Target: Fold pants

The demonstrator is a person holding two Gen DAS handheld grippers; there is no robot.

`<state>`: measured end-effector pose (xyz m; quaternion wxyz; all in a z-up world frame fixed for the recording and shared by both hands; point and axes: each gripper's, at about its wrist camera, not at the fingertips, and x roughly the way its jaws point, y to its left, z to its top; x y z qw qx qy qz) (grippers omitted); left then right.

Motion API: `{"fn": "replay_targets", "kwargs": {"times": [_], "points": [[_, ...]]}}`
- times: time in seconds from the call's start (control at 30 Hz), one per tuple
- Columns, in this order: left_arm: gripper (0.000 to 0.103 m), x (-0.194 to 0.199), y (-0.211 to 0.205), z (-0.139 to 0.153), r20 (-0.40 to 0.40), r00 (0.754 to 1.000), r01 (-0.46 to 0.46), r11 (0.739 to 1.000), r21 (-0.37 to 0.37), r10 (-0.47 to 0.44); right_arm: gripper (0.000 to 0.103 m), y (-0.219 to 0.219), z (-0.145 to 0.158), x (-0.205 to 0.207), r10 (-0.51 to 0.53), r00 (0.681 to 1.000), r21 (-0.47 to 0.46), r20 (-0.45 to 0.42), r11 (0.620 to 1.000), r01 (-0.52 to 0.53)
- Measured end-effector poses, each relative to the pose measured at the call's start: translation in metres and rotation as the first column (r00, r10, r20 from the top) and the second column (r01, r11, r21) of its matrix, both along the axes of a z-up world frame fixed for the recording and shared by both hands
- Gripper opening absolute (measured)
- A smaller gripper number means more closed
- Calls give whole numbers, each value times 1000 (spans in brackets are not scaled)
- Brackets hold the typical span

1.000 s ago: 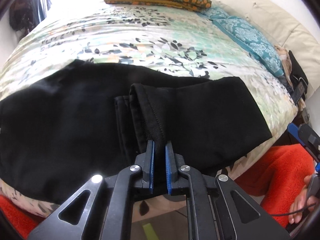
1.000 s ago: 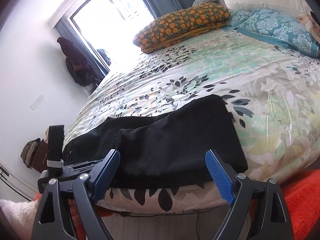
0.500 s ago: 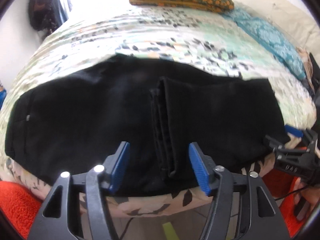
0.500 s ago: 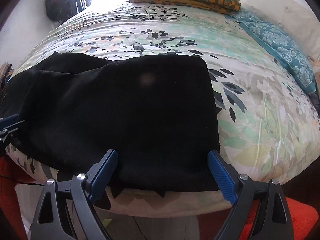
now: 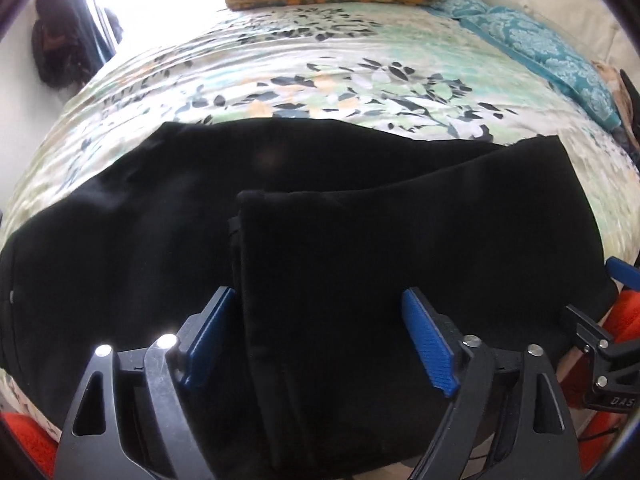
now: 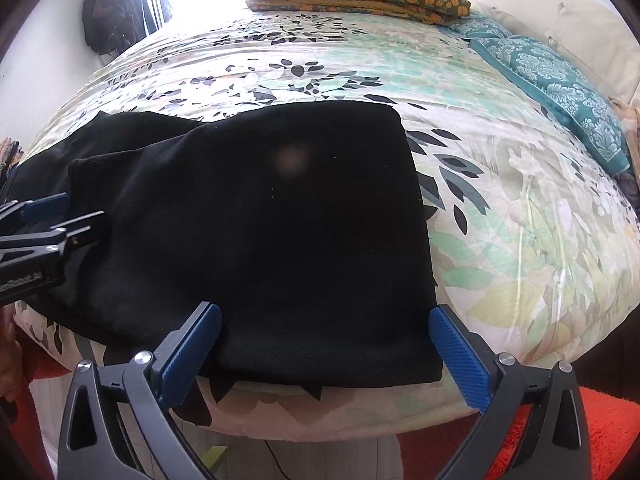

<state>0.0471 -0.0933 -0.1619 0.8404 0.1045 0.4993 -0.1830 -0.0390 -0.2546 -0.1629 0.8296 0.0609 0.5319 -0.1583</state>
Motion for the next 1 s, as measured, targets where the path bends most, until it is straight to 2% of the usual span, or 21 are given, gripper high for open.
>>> {"fn": "replay_targets", "kwargs": {"times": [0.07,0.17,0.4,0.47,0.6,0.67,0.77,0.8,0.87,0.9,1.0], "points": [[92,5,8,-3,-39,999,-18,999,-45,17,103,1,0,0,2,1000,-4,1,1000,-2],[93,3,3,-2,-31,1000,3,1000,-10,-4,103,0,-1,1,0,1000,-4,-3,1000,0],[96,3,1,-4,-21,1000,3,1000,-5,-3,102,0,5,1,-17,1000,-8,-2,1000,17],[96,3,1,-4,-23,1000,3,1000,-4,-3,102,2,19,-3,-28,999,-51,34,998,30],[97,3,0,-5,-12,1000,2,1000,-1,-2,103,12,54,0,24,984,-155,179,988,4],[97,2,0,-5,-10,1000,1,1000,1,-1,103,16,56,19,85,979,-137,185,989,-60],[98,4,0,-5,-20,1000,3,1000,0,-3,103,19,42,48,169,970,-29,177,986,-166],[98,5,0,-5,-24,1000,5,1000,-1,-5,103,19,30,56,179,973,3,143,984,-181],[99,6,0,-6,-33,999,12,1000,-1,-12,103,17,-6,71,178,984,64,2,982,-178],[99,6,0,-5,-35,999,12,1000,-6,-13,103,17,-11,68,172,985,58,1,983,-172],[98,4,6,0,-50,999,-3,1000,-29,2,102,23,9,57,166,985,52,52,984,-168]]}}
